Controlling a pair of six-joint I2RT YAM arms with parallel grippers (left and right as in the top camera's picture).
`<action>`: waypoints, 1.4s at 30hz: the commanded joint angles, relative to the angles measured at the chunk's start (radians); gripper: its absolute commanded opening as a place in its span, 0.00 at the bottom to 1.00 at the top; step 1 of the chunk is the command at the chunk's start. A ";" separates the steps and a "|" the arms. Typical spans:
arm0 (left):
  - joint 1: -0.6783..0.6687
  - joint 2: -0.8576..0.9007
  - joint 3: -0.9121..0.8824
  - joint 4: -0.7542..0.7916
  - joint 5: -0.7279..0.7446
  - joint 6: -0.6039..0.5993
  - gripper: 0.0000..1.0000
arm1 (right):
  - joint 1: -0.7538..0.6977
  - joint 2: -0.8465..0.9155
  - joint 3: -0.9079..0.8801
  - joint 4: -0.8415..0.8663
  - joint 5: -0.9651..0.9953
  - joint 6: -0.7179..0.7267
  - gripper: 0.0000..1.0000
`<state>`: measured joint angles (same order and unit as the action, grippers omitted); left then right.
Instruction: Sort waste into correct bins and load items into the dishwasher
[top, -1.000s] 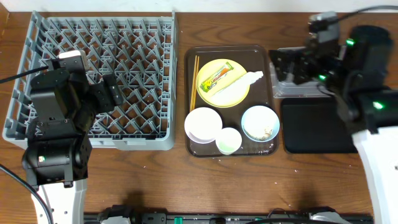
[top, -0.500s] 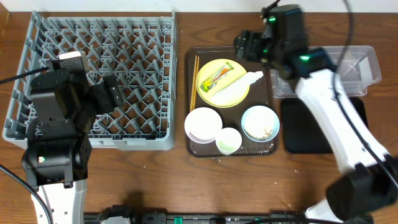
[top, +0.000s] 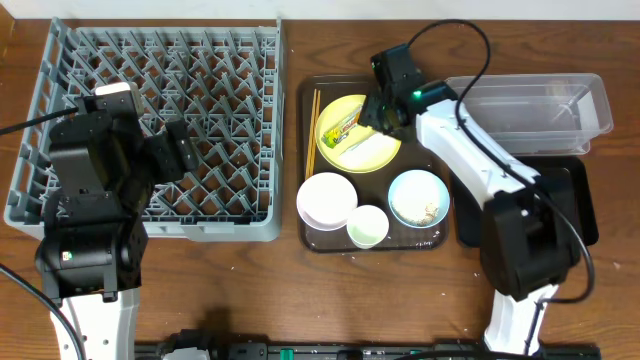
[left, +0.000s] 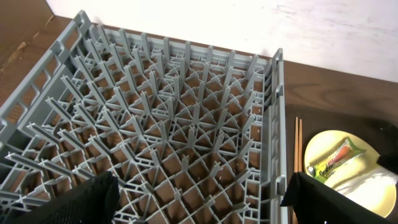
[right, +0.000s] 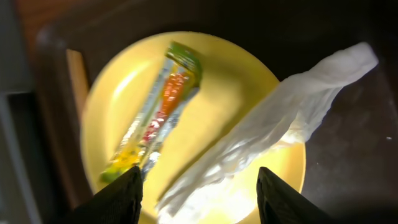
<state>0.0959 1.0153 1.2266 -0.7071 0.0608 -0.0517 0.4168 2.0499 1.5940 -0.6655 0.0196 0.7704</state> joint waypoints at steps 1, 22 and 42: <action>-0.003 0.004 0.023 0.000 -0.002 0.009 0.89 | 0.006 0.044 0.013 -0.002 0.024 0.030 0.56; -0.003 0.004 0.023 0.000 -0.002 0.009 0.90 | 0.016 0.124 0.014 -0.021 0.020 0.016 0.01; -0.003 0.004 0.023 0.000 -0.002 0.009 0.90 | -0.328 -0.328 0.080 -0.166 0.139 -0.026 0.02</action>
<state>0.0959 1.0164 1.2266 -0.7071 0.0608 -0.0517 0.1333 1.6772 1.6936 -0.8131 0.0875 0.7502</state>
